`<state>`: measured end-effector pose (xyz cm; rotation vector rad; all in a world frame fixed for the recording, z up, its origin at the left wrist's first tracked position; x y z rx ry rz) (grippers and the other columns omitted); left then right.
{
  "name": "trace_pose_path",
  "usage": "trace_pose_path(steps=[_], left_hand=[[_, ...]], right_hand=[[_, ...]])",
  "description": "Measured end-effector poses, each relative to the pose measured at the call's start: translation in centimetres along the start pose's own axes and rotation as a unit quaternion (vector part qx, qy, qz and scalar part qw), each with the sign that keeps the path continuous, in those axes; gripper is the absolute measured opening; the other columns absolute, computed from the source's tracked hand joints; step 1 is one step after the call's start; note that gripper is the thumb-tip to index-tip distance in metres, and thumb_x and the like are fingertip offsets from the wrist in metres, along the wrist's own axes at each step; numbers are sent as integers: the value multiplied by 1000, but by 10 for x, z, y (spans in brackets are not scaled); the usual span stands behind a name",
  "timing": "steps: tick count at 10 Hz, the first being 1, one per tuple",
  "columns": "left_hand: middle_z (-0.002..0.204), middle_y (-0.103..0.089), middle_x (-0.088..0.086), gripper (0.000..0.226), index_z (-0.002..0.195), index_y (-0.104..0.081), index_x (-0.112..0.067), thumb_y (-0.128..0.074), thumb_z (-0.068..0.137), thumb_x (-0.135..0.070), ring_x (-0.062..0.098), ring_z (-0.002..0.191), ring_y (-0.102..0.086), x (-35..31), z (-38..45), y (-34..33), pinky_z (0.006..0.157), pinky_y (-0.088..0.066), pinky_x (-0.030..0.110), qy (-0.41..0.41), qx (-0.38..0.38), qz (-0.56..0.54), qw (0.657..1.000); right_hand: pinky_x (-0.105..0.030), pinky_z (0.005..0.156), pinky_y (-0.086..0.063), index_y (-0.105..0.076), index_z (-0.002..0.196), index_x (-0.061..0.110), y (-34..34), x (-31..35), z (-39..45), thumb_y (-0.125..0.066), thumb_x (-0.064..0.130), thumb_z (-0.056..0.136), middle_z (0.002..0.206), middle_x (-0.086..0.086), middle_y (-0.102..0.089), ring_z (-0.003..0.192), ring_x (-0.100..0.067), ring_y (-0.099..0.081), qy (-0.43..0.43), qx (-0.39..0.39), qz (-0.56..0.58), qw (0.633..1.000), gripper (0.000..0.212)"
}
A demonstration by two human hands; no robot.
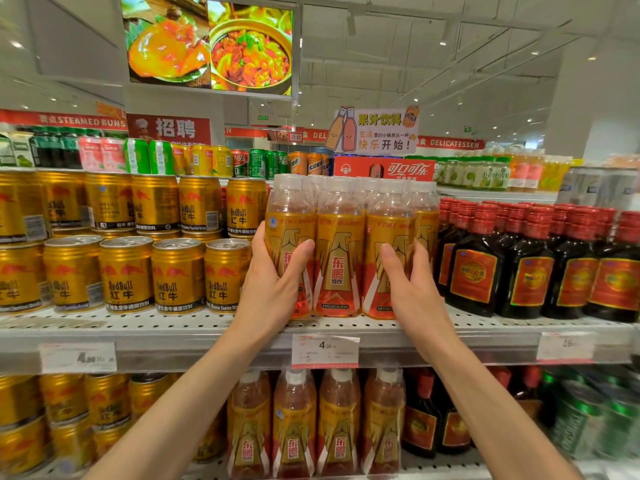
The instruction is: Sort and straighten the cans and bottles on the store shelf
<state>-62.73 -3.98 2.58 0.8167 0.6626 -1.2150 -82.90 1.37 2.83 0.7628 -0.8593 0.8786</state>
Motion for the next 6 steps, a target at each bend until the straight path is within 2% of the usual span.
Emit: trace_pose_path(steps=[1, 2, 3, 4, 5, 6], left_hand=[[151, -46, -14, 93, 154, -8, -46, -49, 80, -84, 11, 137, -47, -3, -4, 0, 113, -41, 49, -8, -12, 16, 1000], [163, -29, -9, 91, 156, 3, -44, -54, 89, -69, 12, 146, -35, -11, -13, 1, 118, -35, 47, -40, -28, 67, 997], [168, -14, -5, 90, 159, 3, -34, -59, 96, -45, 12, 152, -20, -18, -27, 3, 120, -29, 39, -98, -44, 139, 984], [169, -3, -6, 87, 160, -2, -29, -60, 96, -40, 9, 154, -8, -16, -39, 8, 122, -24, 36, -154, -29, 202, 967], [169, 4, -10, 83, 160, -6, -33, -59, 96, -42, 11, 155, -9, -13, -47, 16, 118, -22, 31, -177, -1, 244, 953], [168, 0, -10, 76, 159, -10, -36, -50, 96, -50, 11, 154, -13, -12, -58, 28, 117, -22, 31, -212, 24, 292, 933]], right_hand=[[-30, 111, -25, -8, 160, 33, -1, 1, -1, -45, 63, 96, 162, 12, -29, 144, -6, -29, 14, -5, -5, 1000, 80], [-39, 121, -28, -8, 161, 33, 0, -1, -4, -50, 64, 93, 163, 11, -29, 149, -11, -29, 34, -12, -18, 999, 86], [-45, 124, -25, -2, 161, 34, 2, -2, -12, -52, 65, 92, 168, 11, -16, 153, -9, -19, 69, -20, -68, 995, 91], [-39, 124, -19, -1, 160, 36, 6, 0, -25, -55, 57, 95, 169, 13, -9, 155, -6, -9, 121, -35, -136, 983, 87], [-37, 124, -18, -7, 161, 35, 5, 1, -36, -53, 54, 97, 169, 14, -4, 155, -4, -4, 157, -38, -189, 969, 81], [-41, 124, -21, -16, 160, 32, 4, 0, -51, -51, 53, 97, 169, 15, -2, 155, -6, -5, 181, -51, -229, 955, 75]])
Point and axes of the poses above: each hand's wrist, its own z-axis towards the middle knuckle, its own y-axis out of the back of the hand, x = y × z, the point moved 3 cm from there along z, towards the middle knuckle
